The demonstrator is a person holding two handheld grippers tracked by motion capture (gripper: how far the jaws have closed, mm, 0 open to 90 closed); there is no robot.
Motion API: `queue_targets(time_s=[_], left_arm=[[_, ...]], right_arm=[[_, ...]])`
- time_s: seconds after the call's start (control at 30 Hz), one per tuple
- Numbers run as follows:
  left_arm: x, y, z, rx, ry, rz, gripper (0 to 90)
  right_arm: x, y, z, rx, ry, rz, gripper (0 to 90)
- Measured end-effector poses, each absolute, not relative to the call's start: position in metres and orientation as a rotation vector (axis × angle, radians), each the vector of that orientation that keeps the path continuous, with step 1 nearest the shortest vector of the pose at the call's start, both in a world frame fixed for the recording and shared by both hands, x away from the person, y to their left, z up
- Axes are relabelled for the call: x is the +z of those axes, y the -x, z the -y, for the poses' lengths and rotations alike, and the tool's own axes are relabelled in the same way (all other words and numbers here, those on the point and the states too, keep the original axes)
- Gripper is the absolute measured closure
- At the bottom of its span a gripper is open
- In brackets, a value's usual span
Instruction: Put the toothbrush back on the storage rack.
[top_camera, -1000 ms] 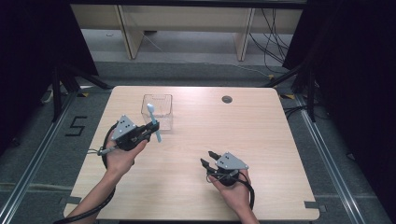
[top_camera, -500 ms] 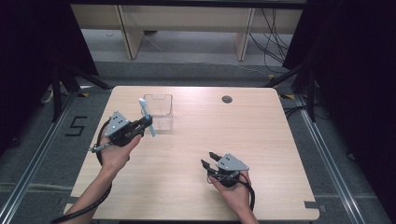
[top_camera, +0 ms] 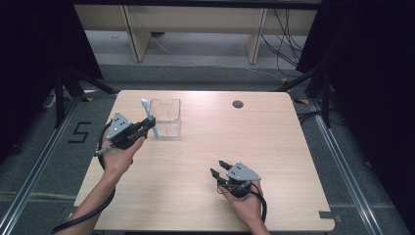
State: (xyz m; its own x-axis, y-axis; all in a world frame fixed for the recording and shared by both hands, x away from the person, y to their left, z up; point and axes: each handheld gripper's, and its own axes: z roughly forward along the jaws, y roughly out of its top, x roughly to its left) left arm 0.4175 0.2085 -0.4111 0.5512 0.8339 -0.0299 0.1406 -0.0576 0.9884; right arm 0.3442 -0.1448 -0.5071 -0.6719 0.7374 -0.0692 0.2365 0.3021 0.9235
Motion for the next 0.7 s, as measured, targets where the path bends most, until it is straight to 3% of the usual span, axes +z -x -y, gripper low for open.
queue_targets(time_s=[0.7], left_arm=[[-0.402,-0.434,-0.213,0.726,-1.522,-0.868,82.5]], right_arm=[[-0.507,-0.346,0.145,1.364,-0.840,-2.077,56.5]])
